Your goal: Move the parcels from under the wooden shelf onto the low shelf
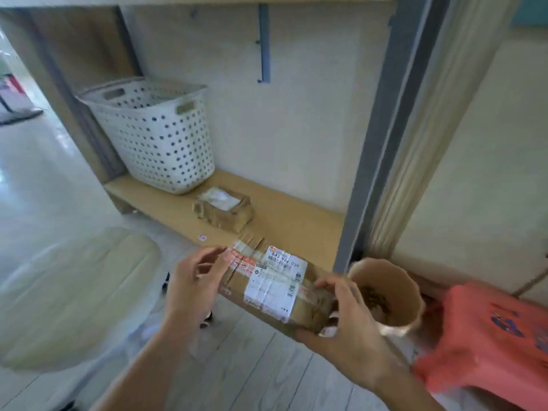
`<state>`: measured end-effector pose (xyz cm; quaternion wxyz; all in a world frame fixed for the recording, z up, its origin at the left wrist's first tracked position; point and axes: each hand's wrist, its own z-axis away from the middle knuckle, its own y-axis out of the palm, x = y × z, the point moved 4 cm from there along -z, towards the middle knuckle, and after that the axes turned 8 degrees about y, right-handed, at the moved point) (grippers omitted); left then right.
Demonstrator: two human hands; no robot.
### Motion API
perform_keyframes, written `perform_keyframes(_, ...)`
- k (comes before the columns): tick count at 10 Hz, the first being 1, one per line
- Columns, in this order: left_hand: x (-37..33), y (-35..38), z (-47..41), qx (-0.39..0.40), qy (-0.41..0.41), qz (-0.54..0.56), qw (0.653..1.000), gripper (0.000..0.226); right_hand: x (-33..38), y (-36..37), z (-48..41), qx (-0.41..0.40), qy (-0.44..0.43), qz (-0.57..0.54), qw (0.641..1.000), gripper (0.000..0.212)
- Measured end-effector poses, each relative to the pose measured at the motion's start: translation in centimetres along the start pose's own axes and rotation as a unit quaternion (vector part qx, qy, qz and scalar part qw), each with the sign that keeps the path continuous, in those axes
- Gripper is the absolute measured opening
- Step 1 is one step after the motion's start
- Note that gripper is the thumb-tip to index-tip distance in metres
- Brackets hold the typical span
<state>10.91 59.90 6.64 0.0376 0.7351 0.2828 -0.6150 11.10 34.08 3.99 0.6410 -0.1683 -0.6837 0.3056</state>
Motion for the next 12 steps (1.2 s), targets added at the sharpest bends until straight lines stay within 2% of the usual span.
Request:
perform_keyframes(1,3.5,-2.2,-4.0,0.004,0.013,-0.056,0.998,0.033,2.8,2.7,-5.9,0.022,0.014,0.049,0.998,0.072)
perform_keyframes(2,6.5,-1.1,-8.5,0.064,0.027,-0.068,0.995,0.018,3.5,4.2,-11.3,-0.012,0.07,0.055,0.996,0.061)
perform_keyframes(3,9.6,1.8,-12.6,0.115,0.026,-0.066,0.991,0.021,2.5,4.8,-14.4,-0.078,0.14,0.064,0.985,0.059)
perform_keyframes(5,13.9,10.8,-15.3,0.237,0.032,-0.103,0.966,0.031,-3.6,7.4,-15.9,-0.118,0.292,0.037,0.948,0.06)
perform_keyframes(6,16.4,13.1,-15.7,0.246,-0.013,-0.045,0.968,0.037,-6.2,9.5,-16.0,-0.133,0.286,0.029,0.948,0.076)
perform_keyframes(8,18.3,13.9,-15.2,0.221,-0.058,0.027,0.973,0.017,-7.8,10.9,-15.4,-0.125,0.274,0.005,0.954,0.102)
perform_keyframes(9,18.6,13.7,-14.3,0.196,-0.122,0.067,0.971,0.026,-7.1,11.3,-14.0,-0.113,0.259,-0.053,0.958,0.114)
perform_keyframes(10,18.3,12.4,-12.7,0.139,-0.108,0.059,0.983,0.037,-6.6,11.0,-11.5,-0.116,0.223,-0.085,0.964,0.114)
perform_keyframes(11,13.2,10.3,-9.2,0.117,0.106,-0.048,0.986,0.035,-6.2,10.3,-6.8,-0.046,0.181,-0.079,0.979,0.093)
perform_keyframes(12,7.5,12.3,-3.5,0.253,0.23,-0.039,0.939,0.031,-8.4,6.3,-2.0,-0.058,0.172,-0.084,0.98,0.079)
